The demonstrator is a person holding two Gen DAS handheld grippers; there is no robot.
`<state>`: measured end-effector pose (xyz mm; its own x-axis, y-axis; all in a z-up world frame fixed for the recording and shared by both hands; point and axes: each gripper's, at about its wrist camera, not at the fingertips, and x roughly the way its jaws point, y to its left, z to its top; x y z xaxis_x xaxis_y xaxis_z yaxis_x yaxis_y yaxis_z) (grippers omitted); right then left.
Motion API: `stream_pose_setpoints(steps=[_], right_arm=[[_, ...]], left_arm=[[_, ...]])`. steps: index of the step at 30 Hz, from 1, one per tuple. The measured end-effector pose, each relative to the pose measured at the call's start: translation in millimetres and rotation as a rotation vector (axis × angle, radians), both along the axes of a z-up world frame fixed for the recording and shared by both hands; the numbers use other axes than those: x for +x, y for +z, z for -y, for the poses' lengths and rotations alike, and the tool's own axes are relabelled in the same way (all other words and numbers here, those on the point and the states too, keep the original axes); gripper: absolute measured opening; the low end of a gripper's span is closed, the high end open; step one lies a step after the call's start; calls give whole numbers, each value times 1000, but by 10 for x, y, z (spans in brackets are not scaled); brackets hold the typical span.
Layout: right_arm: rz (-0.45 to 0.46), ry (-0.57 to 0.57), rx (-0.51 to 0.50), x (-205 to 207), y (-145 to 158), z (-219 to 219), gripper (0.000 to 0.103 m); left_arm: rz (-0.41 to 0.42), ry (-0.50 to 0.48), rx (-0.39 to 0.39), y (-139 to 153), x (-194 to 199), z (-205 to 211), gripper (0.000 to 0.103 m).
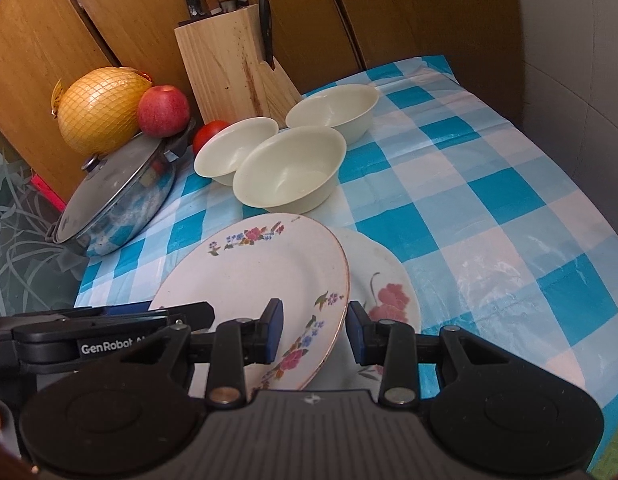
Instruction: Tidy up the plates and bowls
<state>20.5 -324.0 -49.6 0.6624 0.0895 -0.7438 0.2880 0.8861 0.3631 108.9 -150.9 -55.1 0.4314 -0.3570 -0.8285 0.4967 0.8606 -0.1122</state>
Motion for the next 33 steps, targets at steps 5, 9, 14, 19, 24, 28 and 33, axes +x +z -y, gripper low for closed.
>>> stream_pose_setpoints(steps=[5, 9, 14, 19, 24, 28, 33], right_arm=[[-3, -10, -4, -46, -5, 31, 33], [-4, -17, -4, -79, -8, 49, 33], [-11, -23, -6, -108, -18, 64, 33], [-16, -28, -9, -138, -24, 74, 33], [-20, -33, -11, -179, -31, 85, 33], [-22, -32, -15, -195, -35, 86, 33], [-26, -37, -23, -204, -37, 90, 33]], left_arm=[[17, -16, 5, 19, -65, 48, 72], [17, -22, 12, 2, -91, 81, 73], [18, -30, 19, -14, -123, 114, 73], [23, -38, 24, -22, -145, 142, 73], [26, -45, 28, -23, -176, 169, 73], [26, -47, 30, -30, -178, 170, 74], [21, -50, 32, -48, -185, 190, 74]])
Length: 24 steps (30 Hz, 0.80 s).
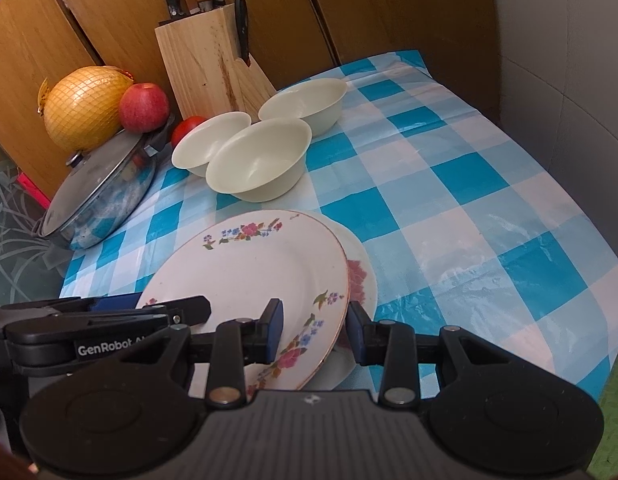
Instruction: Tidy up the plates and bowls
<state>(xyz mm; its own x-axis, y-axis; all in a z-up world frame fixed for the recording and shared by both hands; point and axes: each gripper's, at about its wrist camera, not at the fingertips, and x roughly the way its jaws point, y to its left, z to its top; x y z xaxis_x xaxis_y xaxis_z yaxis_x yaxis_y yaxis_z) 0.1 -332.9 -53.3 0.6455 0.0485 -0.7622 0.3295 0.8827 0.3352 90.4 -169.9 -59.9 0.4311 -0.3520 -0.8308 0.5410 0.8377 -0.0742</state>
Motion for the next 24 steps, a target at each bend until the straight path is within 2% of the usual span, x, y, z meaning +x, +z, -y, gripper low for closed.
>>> stream_pose_setpoints(steps=[24], right_arm=[[-25, 4, -58, -21, -36, -21, 33]], left_arm=[[5, -27, 20, -68, -49, 80, 77]])
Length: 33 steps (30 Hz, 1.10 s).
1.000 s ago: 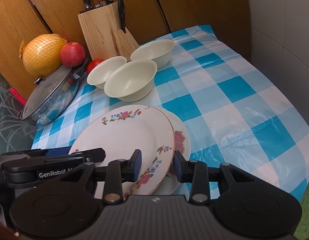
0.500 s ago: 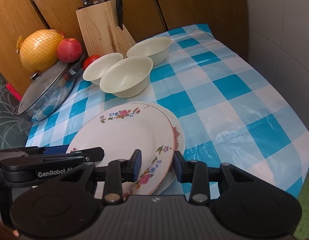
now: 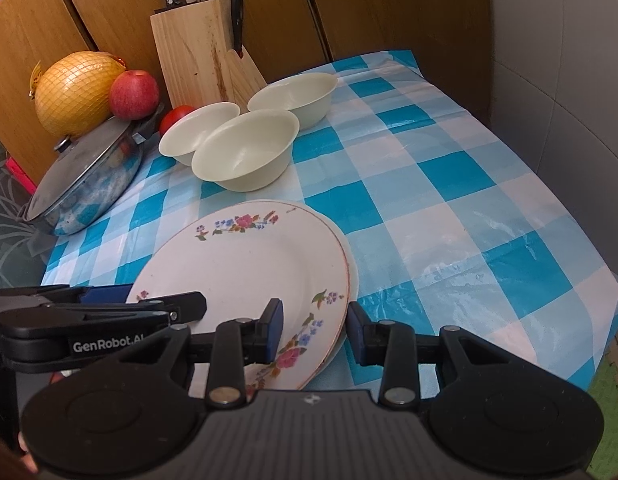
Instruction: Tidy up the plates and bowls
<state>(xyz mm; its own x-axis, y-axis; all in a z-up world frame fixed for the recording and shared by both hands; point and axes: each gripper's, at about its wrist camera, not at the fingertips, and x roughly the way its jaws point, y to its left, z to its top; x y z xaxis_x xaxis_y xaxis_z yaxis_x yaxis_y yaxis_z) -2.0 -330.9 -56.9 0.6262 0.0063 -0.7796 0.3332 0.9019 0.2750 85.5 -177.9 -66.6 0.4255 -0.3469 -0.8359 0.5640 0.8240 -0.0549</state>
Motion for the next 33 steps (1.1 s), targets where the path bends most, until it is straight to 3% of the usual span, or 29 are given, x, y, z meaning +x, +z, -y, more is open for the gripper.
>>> stream_pose_setpoints(steps=[9, 19, 26, 33], right_arm=[[-5, 6, -26, 23, 0, -21, 33], [-9, 0, -23, 49, -18, 17, 33], [54, 1, -143, 25, 80, -34, 34], [10, -43, -130, 74, -58, 102, 34]], left_arm=[[13, -8, 9, -8, -2, 23, 77], [-33, 8, -47, 20, 71, -20, 77], [-9, 60, -53, 69, 134, -123, 78], [-82, 85, -35, -96, 263, -142, 80]])
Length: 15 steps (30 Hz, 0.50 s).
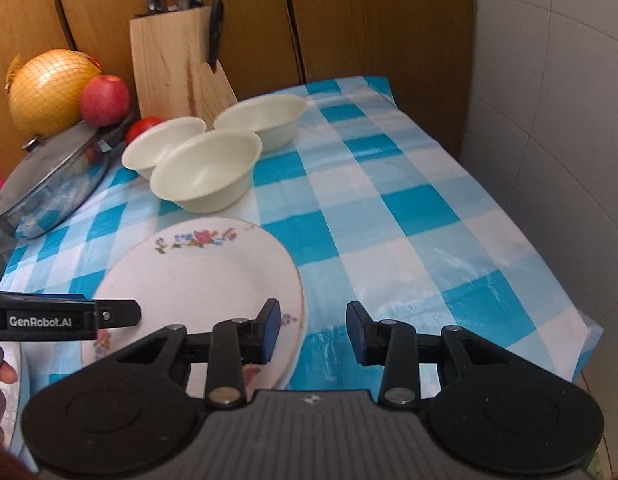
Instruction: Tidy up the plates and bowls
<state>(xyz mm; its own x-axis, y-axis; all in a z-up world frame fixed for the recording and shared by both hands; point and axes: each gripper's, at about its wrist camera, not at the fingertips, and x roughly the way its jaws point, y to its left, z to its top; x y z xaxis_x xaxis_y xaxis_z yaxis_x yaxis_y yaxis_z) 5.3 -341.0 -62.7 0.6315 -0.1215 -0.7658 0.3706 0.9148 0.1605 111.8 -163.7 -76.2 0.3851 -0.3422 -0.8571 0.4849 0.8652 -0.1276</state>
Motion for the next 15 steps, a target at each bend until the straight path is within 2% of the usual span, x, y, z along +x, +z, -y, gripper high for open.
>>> stream_pose_setpoints(steps=[9, 13, 15], right_arm=[[12, -50, 238, -22, -106, 279, 35], [36, -31, 390, 54, -192, 311, 37], [30, -33, 355, 80, -167, 249, 37]], left_arm=[[-25, -36, -29, -28, 16, 103, 79], [-13, -57, -14, -34, 6, 180, 81], [-15, -56, -17, -30, 7, 162, 80]])
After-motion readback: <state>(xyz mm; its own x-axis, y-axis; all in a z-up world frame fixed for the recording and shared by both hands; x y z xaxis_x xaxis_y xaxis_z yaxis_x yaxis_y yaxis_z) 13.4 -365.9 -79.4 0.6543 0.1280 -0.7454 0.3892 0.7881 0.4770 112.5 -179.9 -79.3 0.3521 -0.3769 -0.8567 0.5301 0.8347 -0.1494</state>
